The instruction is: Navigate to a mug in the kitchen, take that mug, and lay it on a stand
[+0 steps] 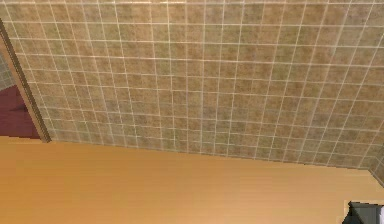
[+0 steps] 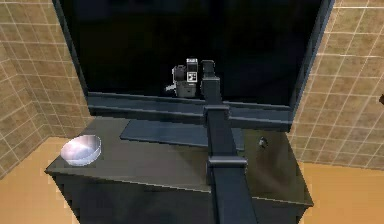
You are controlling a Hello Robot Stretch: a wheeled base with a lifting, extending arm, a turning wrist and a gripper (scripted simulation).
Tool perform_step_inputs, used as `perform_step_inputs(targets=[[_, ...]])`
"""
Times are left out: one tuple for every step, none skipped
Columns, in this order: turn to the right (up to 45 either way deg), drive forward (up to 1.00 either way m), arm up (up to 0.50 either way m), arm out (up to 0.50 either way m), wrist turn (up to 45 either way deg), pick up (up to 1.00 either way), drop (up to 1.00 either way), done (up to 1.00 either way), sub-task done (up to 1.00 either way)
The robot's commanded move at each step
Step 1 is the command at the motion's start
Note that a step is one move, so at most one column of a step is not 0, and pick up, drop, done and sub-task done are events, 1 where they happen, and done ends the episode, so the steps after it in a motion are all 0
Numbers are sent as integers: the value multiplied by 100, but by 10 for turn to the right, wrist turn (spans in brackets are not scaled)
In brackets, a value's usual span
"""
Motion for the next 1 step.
perform_step_inputs(targets=[[0,0,-32,0,0,0,0,0,0]])
